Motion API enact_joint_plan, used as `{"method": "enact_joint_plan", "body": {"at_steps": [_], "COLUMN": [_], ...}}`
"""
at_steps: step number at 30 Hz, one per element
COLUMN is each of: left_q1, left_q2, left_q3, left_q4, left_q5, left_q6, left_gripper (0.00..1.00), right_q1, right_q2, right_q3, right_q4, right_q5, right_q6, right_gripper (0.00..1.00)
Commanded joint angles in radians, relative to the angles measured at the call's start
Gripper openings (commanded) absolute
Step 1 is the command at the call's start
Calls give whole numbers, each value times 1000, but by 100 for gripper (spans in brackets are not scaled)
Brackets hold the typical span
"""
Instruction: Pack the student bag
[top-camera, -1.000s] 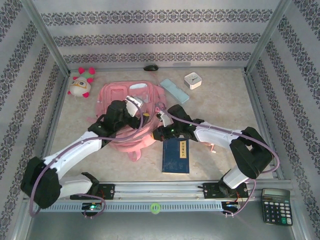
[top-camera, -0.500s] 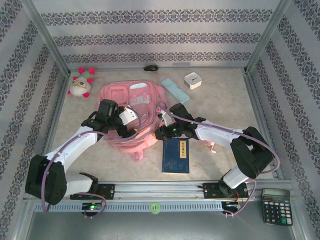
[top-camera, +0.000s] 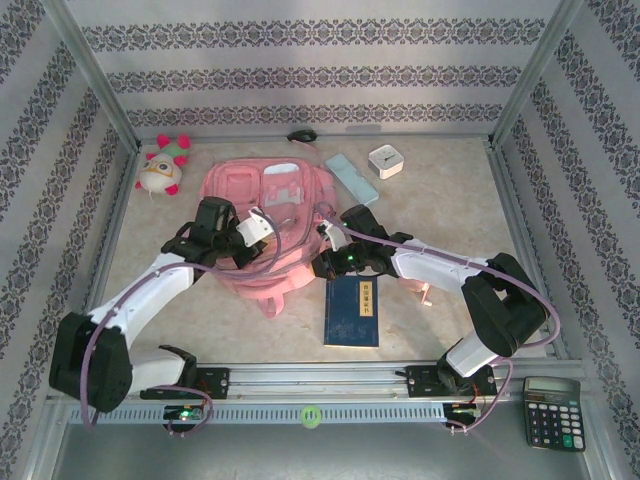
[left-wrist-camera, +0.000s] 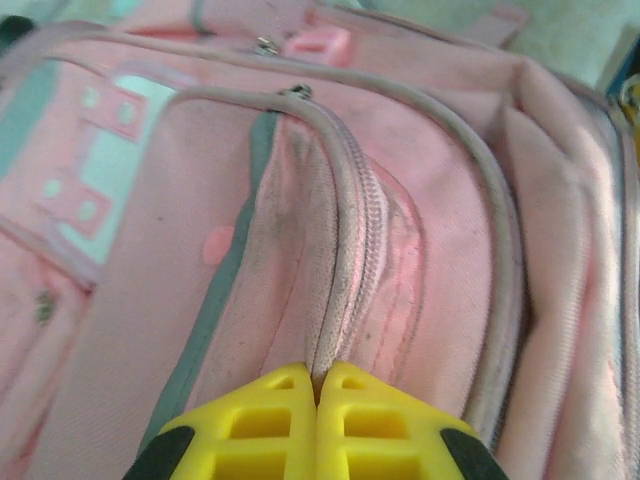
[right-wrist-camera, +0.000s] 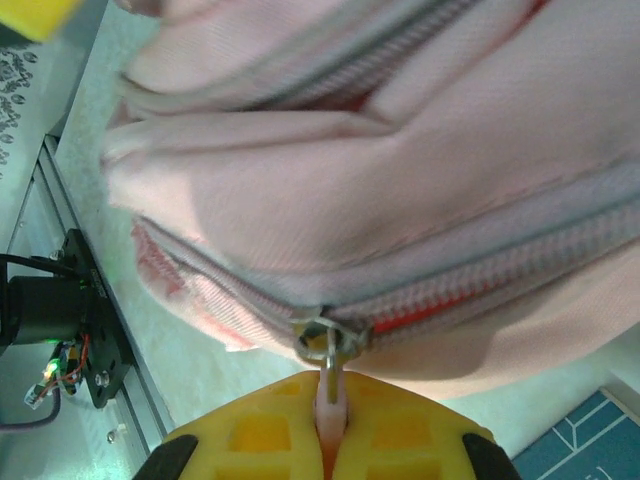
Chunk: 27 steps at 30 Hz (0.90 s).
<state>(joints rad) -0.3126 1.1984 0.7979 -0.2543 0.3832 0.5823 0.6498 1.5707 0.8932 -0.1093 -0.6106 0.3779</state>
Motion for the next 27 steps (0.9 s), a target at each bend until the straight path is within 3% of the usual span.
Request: {"method": "enact_joint_plan", "body": {"at_steps": [1, 7, 12, 17, 23, 27], "left_q1": [1, -63, -132, -186, -224, -227], "left_q2": [-113, -177, -80, 33, 103, 89], "left_q3": [-7, 4, 82, 154, 169, 114], "left_q4": [-63, -62, -38, 10, 94, 197], "left_q5": [-67, -281, -487, -593, -590, -473], "left_q6": [-146, -417, -625, -756, -810, -794], "left_gripper": [0, 0, 0, 0, 0, 0], "right_q1": [-5, 56, 127, 199, 253, 263], "right_q2": [-35, -23, -31, -43, -72, -81], "right_q3": [45, 132, 170, 159, 113, 68], "right_q4": [-31, -83, -92, -60, 55, 199], "right_q5": [16, 52, 62, 62, 79, 96], "right_q6": [-41, -65, -23, 70, 267, 408], "right_gripper": [0, 0, 0, 0, 0, 0]}}
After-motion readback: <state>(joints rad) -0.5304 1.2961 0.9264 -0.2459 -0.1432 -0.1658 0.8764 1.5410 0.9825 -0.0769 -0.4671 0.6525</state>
